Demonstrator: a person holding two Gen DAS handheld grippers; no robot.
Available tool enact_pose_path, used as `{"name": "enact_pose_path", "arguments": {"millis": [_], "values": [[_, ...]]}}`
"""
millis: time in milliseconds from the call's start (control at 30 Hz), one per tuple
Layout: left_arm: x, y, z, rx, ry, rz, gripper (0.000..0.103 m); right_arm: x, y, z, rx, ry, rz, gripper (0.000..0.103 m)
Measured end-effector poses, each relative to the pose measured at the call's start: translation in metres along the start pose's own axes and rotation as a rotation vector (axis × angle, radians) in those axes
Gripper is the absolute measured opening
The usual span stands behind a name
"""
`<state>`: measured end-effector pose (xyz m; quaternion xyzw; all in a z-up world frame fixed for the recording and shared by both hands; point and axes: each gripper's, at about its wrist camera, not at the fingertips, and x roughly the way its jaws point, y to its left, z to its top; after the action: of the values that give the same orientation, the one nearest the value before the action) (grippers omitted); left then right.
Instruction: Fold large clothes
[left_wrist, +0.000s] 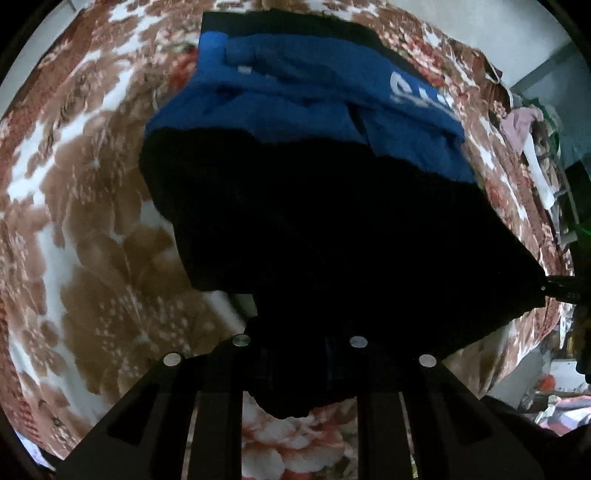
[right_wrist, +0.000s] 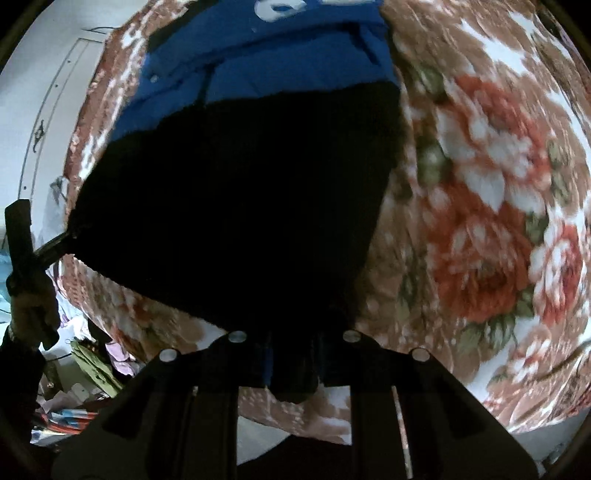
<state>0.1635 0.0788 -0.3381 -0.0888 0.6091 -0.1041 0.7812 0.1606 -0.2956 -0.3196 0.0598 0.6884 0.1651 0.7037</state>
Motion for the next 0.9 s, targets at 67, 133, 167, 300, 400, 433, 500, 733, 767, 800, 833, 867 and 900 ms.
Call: {"name": "enact_pose_path", "arguments": {"millis": [67, 133, 167, 300, 400, 433, 500, 733, 767, 800, 833, 867, 900], "values": [[-0.007, -0.01, 0.016, 0.039, -0.026, 0.014, 0.016, -0.011, 0.006, 0.018, -0.04, -0.033, -0.007, 0.017], [-0.017, -0.02, 0.038, 0.089, -0.066, 0.027, 0.016, -0.019, 0.01, 0.037, -0.069, -0.075, -0.02, 0.017], [-0.024, -0.026, 0.052, 0.118, -0.099, 0.045, 0.016, -0.025, 0.013, 0.049, -0.091, -0.103, -0.033, 0.017], [-0.036, -0.033, 0.094, 0.141, -0.177, 0.049, 0.016, -0.036, 0.015, 0.088, -0.118, -0.191, -0.049, 0.017], [-0.039, -0.036, 0.126, 0.148, -0.233, 0.051, 0.016, -0.043, 0.015, 0.123, -0.129, -0.243, -0.054, 0.017], [-0.039, -0.037, 0.134, 0.149, -0.247, 0.053, 0.016, -0.045, 0.016, 0.136, -0.136, -0.261, -0.057, 0.017], [-0.042, -0.038, 0.16, 0.158, -0.286, 0.063, 0.016, -0.052, 0.015, 0.161, -0.148, -0.291, -0.063, 0.017], [-0.05, -0.023, 0.262, 0.144, -0.376, 0.057, 0.016, -0.074, 0.002, 0.262, -0.166, -0.386, -0.101, 0.017], [-0.049, -0.022, 0.273, 0.148, -0.381, 0.059, 0.016, -0.075, -0.003, 0.282, -0.163, -0.395, -0.106, 0.017], [-0.049, -0.02, 0.288, 0.152, -0.385, 0.061, 0.016, -0.075, -0.007, 0.297, -0.163, -0.399, -0.115, 0.017], [-0.044, -0.017, 0.308, 0.155, -0.379, 0.063, 0.016, -0.072, -0.012, 0.314, -0.164, -0.4, -0.124, 0.017], [-0.037, -0.014, 0.322, 0.154, -0.362, 0.063, 0.016, -0.066, -0.018, 0.336, -0.163, -0.39, -0.135, 0.017], [-0.025, -0.007, 0.34, 0.146, -0.336, 0.066, 0.016, -0.059, -0.024, 0.353, -0.156, -0.378, -0.139, 0.017]]}}
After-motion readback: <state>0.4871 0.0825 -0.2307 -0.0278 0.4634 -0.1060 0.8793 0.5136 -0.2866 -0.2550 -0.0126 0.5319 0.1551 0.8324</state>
